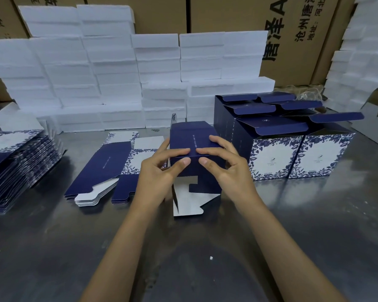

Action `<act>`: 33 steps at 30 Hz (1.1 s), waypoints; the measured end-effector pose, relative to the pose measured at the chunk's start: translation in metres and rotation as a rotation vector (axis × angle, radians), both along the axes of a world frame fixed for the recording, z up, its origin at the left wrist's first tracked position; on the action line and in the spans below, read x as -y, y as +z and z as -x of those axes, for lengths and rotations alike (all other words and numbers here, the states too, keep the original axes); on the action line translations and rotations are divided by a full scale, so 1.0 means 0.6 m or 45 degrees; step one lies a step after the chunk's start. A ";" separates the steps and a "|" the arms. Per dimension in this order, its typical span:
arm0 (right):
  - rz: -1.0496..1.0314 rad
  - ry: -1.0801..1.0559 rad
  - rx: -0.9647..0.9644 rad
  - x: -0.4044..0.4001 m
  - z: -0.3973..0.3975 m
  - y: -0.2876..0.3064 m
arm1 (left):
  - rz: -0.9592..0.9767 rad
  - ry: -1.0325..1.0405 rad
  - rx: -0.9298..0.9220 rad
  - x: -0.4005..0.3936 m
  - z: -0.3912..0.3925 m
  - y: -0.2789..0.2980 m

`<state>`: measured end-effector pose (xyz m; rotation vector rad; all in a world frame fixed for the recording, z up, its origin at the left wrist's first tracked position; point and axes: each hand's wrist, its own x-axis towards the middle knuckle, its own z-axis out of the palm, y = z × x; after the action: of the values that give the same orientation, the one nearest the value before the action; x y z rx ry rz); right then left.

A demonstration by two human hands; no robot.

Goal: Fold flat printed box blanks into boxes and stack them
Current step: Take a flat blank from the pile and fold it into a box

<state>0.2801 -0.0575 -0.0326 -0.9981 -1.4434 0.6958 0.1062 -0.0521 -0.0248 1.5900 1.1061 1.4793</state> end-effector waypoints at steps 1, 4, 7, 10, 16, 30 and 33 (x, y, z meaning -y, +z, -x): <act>-0.010 -0.022 0.002 -0.001 -0.001 0.001 | 0.008 0.005 0.032 -0.001 0.002 0.000; -0.037 -0.061 0.025 -0.002 -0.001 0.002 | 0.013 0.043 0.042 0.001 0.002 0.001; 0.024 0.010 0.003 -0.001 -0.006 0.002 | 0.022 0.018 0.032 -0.001 0.009 0.002; 0.041 -0.013 -0.057 0.001 -0.011 0.005 | 0.005 0.052 0.022 -0.004 0.015 0.000; 0.111 0.044 -0.080 0.000 -0.014 0.004 | -0.031 0.142 0.081 -0.003 0.012 -0.002; 0.357 0.140 -0.272 -0.005 -0.011 0.005 | 0.729 0.030 0.386 -0.001 -0.007 -0.011; 0.142 0.093 -0.092 0.005 -0.009 0.017 | 1.002 -0.297 0.231 0.008 -0.022 -0.014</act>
<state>0.2857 -0.0604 -0.0222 -1.0001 -1.3958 0.8650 0.1197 -0.0567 -0.0332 0.9663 1.1512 0.8454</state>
